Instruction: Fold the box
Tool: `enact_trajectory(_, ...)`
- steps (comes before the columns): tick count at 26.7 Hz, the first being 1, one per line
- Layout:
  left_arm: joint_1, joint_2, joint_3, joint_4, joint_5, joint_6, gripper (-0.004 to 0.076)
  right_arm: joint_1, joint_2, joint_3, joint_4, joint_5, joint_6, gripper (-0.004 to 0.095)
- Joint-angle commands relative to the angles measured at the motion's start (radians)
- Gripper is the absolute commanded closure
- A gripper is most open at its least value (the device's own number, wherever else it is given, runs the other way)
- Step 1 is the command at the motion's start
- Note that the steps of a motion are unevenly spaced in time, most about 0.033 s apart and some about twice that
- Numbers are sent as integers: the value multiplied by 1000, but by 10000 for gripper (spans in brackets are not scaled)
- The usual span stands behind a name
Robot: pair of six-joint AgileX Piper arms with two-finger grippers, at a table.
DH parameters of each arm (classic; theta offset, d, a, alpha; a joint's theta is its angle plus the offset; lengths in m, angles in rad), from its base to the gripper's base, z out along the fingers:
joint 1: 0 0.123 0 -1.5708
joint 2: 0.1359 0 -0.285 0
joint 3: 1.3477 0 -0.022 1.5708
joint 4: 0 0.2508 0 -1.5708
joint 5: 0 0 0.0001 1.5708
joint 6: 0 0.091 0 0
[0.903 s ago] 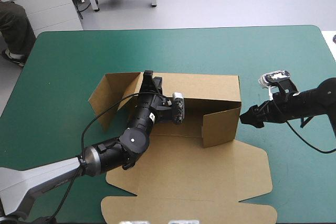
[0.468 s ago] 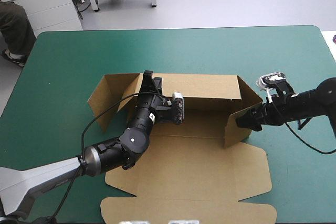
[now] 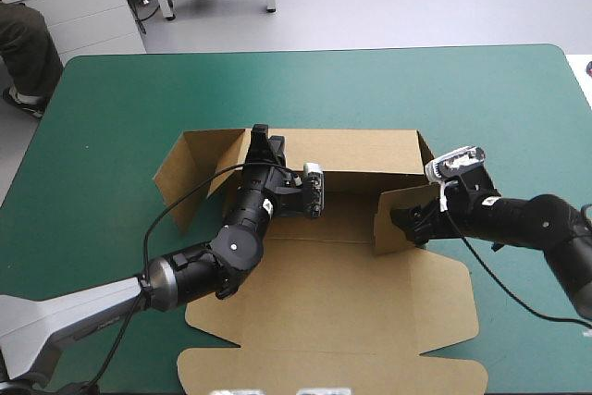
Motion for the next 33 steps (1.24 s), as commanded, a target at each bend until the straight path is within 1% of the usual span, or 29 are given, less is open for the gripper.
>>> enact_trajectory(1, -5, -34, -29, 60, 44, -10, 734, 67, -68, 41, 17, -182, 71, 103)
enact_trajectory(4, -5, -34, -29, 54, 49, -10, 734, 126, -70, 84, -12, -275, 116, 124)
enact_trajectory(8, -5, -34, -29, 37, 56, -10, 734, 211, -64, 110, -77, -394, 200, 197)
enact_trajectory(10, -5, -34, -29, 37, 54, -10, 734, 238, -64, 110, -131, -436, 272, 239)
enact_trajectory(13, -5, -34, -29, 41, 53, -10, 734, 250, -64, 110, -203, -459, 343, 307)
enact_trajectory(15, -5, -34, -29, 43, 48, -10, 734, 250, -57, 110, -218, -467, 352, 364)
enact_trajectory(17, -5, -34, -29, 45, 48, -10, 734, 250, -45, 110, -220, -482, 352, 440)
enact_trajectory(19, -5, -34, -29, 45, 46, -10, 734, 250, -31, 110, -220, -503, 352, 565)
enact_trajectory(22, -5, -34, -29, 56, 46, -10, 734, 250, -9, 110, -220, -527, 352, 823)
enact_trajectory(23, -5, -34, -29, 64, 46, -10, 734, 250, -5, 110, -220, -532, 351, 894)
enact_trajectory(24, -5, -34, -29, 72, 46, -10, 734, 250, 1, 108, -220, -541, 347, 920)
enact_trajectory(30, -5, -34, -29, 91, 36, -21, 724, 250, 3, 108, -220, -553, 347, 924)
enact_trajectory(31, -5, -34, -29, 91, 30, -21, 708, 250, 3, 108, -220, -553, 347, 924)
enact_trajectory(33, -5, -34, -29, 91, 26, -39, 603, 250, 3, 108, -220, -552, 347, 924)
